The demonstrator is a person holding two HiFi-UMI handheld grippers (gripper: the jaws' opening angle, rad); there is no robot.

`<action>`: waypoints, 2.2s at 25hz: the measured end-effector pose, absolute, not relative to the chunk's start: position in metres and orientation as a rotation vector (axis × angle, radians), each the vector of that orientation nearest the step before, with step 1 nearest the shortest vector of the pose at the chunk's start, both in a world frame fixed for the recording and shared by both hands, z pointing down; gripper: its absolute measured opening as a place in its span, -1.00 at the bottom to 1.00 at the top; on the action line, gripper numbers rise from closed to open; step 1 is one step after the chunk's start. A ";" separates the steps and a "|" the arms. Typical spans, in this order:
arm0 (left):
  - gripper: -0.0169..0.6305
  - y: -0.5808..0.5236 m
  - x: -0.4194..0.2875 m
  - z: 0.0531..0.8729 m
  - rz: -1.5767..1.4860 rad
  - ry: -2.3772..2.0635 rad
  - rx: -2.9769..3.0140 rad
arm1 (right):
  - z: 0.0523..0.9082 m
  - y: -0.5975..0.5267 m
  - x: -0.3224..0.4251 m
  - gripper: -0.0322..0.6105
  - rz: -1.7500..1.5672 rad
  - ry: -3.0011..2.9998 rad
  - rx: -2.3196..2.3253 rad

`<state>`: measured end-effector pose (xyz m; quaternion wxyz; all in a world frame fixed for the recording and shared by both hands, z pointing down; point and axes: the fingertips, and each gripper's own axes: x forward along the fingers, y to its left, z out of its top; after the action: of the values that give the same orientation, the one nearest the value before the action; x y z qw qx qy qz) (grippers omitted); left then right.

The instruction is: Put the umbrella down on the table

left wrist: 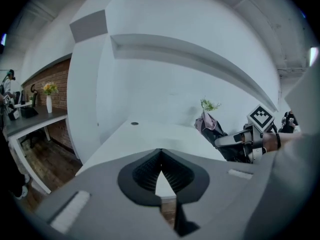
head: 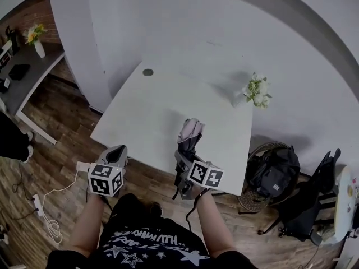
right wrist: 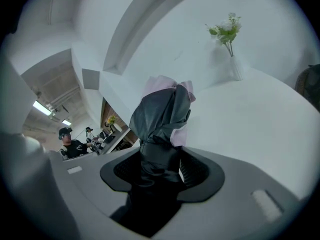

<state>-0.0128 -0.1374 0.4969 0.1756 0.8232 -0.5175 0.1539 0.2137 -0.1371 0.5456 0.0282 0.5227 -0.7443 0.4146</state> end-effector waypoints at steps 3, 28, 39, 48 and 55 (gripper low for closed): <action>-0.94 -0.145 -0.028 0.494 0.389 -1.506 2.310 | 0.544 -0.153 0.193 -0.15 1.282 -2.318 1.560; -0.94 -0.322 -0.148 0.537 0.375 -1.517 2.168 | 0.588 -0.354 0.012 -0.15 1.472 -2.222 1.411; -0.94 -0.409 -0.178 0.549 0.391 -1.457 2.166 | 0.622 -0.427 -0.034 -0.15 1.550 -2.076 1.470; -0.94 -0.433 -0.177 0.566 0.433 -1.369 2.189 | 0.643 -0.454 -0.053 -0.14 1.619 -1.930 1.606; -0.94 -0.440 -0.181 0.574 0.447 -1.353 2.180 | 0.647 -0.461 -0.052 -0.14 1.482 -1.840 1.663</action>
<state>-0.1806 -0.4398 0.5736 0.2654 0.8069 -0.5010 0.1655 -0.0515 -0.4608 0.6468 0.1259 0.5710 -0.6319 0.5088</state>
